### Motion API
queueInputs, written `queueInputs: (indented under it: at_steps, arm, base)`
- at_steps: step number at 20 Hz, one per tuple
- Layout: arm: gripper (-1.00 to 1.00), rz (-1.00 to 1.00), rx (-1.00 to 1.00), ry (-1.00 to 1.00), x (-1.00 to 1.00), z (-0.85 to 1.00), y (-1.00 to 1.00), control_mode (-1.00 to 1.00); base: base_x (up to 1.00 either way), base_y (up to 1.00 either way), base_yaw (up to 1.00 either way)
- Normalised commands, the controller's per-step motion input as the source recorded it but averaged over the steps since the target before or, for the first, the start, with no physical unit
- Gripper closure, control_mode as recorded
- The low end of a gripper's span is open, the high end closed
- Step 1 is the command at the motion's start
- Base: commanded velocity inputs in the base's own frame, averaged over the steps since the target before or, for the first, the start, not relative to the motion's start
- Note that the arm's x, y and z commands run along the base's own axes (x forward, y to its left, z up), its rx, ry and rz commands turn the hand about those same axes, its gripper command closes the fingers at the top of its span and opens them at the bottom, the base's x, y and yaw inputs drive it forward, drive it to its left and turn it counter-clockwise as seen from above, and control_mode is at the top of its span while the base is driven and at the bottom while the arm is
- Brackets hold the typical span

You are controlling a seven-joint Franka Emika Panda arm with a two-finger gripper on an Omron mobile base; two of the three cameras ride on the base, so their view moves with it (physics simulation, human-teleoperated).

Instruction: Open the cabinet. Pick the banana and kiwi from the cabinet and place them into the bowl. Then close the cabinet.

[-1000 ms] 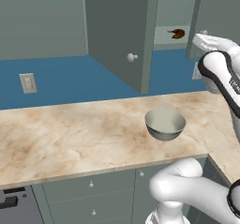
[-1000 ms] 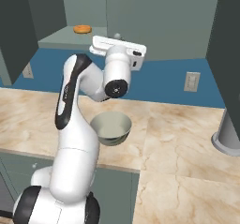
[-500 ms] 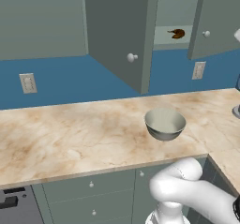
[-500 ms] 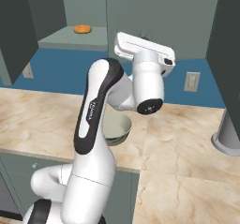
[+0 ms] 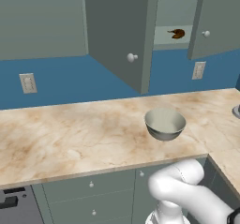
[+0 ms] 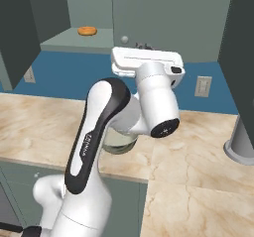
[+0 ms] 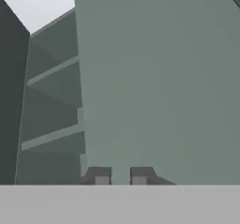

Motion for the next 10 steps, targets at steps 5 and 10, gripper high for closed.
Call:
queueInputs:
  at_steps: [5,10]
  arm:
    - [-1.0,-0.02,-0.34,-0.11,-0.05,0.09,1.0,-1.0]
    - [-1.0,-0.12,-0.29,-0.08,0.0,0.58,1.0,-1.0]
  base:
    - [0.0,0.0,0.0]
    - [0.0,0.0,0.0]
